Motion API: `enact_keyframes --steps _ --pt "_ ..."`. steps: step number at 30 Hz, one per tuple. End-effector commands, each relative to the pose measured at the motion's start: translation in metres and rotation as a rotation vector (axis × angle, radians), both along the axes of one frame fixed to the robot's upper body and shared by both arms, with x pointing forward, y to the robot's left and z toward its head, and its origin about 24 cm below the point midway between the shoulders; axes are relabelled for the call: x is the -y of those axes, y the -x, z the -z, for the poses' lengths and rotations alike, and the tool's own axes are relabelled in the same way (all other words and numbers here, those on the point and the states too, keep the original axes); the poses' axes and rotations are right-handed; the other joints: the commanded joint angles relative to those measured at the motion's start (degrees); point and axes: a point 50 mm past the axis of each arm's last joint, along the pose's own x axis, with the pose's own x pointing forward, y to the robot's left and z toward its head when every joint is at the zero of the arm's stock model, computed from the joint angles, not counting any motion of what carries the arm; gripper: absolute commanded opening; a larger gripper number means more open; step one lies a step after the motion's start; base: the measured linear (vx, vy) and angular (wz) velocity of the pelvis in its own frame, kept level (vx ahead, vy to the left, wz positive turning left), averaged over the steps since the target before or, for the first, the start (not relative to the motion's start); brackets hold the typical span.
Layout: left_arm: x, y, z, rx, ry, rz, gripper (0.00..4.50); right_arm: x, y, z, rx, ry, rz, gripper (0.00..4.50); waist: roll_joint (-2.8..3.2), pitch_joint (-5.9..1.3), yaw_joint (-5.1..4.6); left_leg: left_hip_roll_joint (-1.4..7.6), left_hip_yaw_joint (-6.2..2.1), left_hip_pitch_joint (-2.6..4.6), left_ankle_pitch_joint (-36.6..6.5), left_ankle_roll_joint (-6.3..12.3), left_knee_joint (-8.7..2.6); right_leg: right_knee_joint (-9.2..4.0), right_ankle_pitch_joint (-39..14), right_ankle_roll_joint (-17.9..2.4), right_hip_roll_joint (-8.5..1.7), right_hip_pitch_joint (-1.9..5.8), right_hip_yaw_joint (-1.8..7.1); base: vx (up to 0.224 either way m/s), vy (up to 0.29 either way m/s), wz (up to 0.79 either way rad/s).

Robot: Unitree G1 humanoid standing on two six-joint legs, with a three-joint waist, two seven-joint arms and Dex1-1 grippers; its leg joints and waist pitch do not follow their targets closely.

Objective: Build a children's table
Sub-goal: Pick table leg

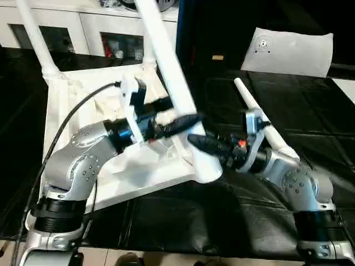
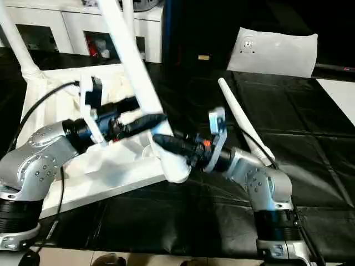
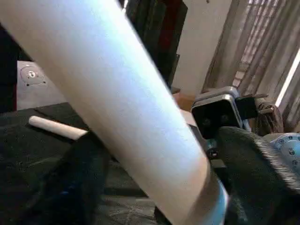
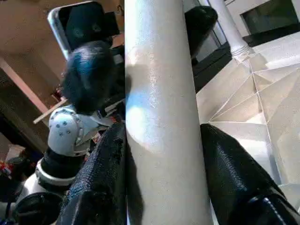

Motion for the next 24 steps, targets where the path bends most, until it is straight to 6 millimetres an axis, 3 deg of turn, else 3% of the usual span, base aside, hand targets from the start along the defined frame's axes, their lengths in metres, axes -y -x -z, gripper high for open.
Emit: enact_keyframes --steps 1,5,7,11,24 --pt "0.004 -0.002 -0.004 0.027 -0.006 0.028 3.45 -0.001 0.0 -0.005 0.047 0.017 -0.007 1.89 0.99 -4.06 -0.07 1.48 -0.28 1.25 -13.2 -2.02 -4.26 -4.48 -14.9 -9.0 -3.78 2.87 2.14 0.0 0.0 0.0" --pt "0.002 -0.004 -0.005 0.031 0.015 0.022 3.21 -0.002 0.001 -0.004 0.052 0.023 -0.01 1.89 0.92 -4.09 -0.06 1.45 -0.29 1.22 -13.0 -1.93 -4.23 -4.41 -14.9 -9.2 -3.78 2.92 2.11 0.0 0.0 0.0" --pt "0.001 -0.007 -0.01 0.013 0.073 -0.003 2.97 -0.002 0.001 -0.002 0.057 0.033 -0.007 1.89 1.21 -4.18 0.01 1.53 -0.33 1.27 -12.7 -1.97 -4.18 -4.29 -13.8 -9.6 -3.74 2.9 2.09 0.0 0.0 0.0" --pt "0.002 -0.008 -0.012 0.002 0.097 -0.008 2.71 -0.003 0.0 -0.001 0.063 0.042 0.007 1.89 0.99 -4.21 0.07 1.43 -0.3 1.15 -12.6 -1.8 -4.14 -4.21 -13.1 -10.1 -3.7 3.08 2.01 0.0 0.0 0.0" --pt "0.005 -0.003 -0.015 -0.04 0.164 0.001 2.22 -0.01 -0.003 0.007 0.107 0.079 0.067 1.89 1.25 -4.15 0.04 1.46 -0.35 1.16 -13.2 -1.62 -4.17 -4.29 -13.9 -9.9 -3.66 2.99 1.99 0.0 0.0 0.0"
